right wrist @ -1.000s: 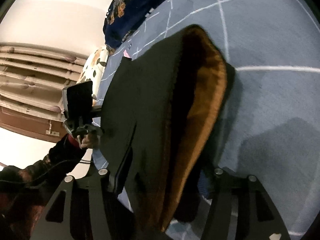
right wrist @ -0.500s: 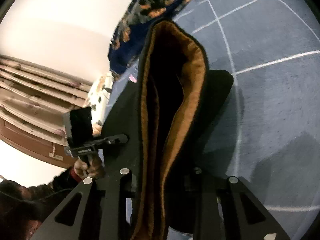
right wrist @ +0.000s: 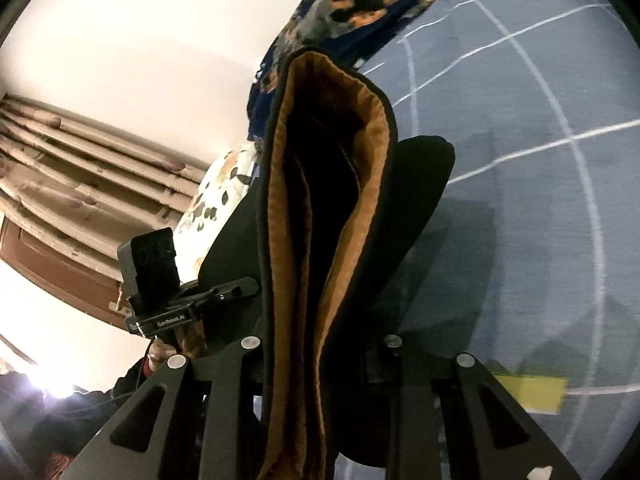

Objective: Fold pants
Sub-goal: 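Carry the held pants bundle toward the dog-print blanket with the right tool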

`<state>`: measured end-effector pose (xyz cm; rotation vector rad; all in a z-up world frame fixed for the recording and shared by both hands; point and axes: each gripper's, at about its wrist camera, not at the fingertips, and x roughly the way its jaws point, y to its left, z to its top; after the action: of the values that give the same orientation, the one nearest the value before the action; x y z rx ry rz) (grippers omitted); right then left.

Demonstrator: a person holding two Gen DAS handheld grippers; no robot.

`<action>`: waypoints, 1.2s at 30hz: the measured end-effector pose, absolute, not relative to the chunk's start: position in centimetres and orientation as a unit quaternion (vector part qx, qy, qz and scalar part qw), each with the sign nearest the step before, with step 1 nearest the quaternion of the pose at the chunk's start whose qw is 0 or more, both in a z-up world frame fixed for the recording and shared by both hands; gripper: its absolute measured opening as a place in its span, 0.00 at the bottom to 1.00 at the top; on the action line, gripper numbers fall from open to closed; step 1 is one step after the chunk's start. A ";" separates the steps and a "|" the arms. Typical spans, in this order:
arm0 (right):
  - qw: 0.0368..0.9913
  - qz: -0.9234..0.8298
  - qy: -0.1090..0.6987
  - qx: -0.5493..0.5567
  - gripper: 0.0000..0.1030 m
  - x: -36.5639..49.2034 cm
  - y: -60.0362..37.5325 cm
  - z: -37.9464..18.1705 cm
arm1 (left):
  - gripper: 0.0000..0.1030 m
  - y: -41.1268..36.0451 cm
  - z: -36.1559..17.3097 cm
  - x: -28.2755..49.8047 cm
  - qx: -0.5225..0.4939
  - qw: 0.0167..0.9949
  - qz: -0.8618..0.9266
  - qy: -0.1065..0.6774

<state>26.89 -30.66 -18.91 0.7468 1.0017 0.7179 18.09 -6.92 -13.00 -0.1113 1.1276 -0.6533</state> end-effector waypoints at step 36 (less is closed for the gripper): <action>0.750 0.354 0.479 0.288 0.23 33.7 -19.2 -17.1 | 0.17 3.4 -11.2 17.6 -0.033 0.851 -0.205 0.481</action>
<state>33.66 -19.17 -17.12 0.6295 1.0474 0.7737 17.59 3.44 -11.19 -0.0695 1.0134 -0.4325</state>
